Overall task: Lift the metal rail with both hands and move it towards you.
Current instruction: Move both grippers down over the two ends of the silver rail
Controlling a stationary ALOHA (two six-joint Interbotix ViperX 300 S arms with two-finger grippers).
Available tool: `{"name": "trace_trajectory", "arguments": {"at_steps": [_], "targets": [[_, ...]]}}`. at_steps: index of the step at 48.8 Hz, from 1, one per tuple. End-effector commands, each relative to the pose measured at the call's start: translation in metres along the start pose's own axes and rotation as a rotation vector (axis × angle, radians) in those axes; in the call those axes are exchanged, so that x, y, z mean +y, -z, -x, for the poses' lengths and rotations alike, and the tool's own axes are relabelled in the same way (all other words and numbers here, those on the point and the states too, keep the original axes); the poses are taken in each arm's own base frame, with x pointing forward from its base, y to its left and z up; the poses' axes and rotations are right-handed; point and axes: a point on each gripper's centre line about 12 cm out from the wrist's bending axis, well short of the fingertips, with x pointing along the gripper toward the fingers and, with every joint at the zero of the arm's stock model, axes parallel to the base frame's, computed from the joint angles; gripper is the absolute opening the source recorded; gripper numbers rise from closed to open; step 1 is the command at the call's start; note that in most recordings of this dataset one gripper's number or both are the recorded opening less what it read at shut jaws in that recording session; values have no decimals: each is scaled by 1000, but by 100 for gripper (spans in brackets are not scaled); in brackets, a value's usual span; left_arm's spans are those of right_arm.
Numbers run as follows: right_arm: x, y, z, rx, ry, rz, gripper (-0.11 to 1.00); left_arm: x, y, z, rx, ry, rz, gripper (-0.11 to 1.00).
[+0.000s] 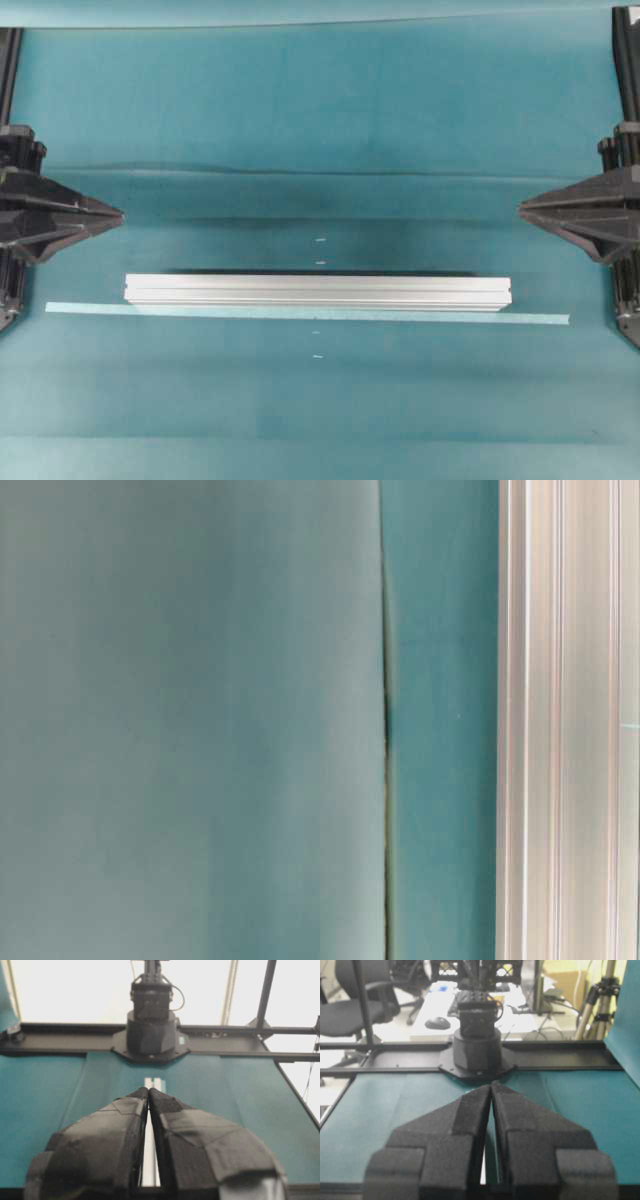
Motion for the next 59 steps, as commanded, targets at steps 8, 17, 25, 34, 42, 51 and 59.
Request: {"name": "trace_trajectory", "arguments": {"at_steps": [8,17,25,34,42,51,59], "targets": [[-7,-5,-7,104,43,-101,-1,10,-6,-23,173,-48,34,-1],[-12,-1,-9,399,71,-113,-2,16,-9,-36,372,-72,27,-5],[-15,8,-15,631,87,-125,-2,17,0,-50,541,-78,31,-5],[-16,30,-28,795,91,-132,-2,19,10,-67,680,-82,36,-5],[-13,40,-45,909,72,-136,-2,20,29,-74,875,-84,36,-5],[-11,59,-50,1146,63,-144,-2,19,39,-80,1005,-69,12,-6],[-9,67,-56,1294,50,-133,-2,15,45,-82,1109,-52,-2,-6]]}}
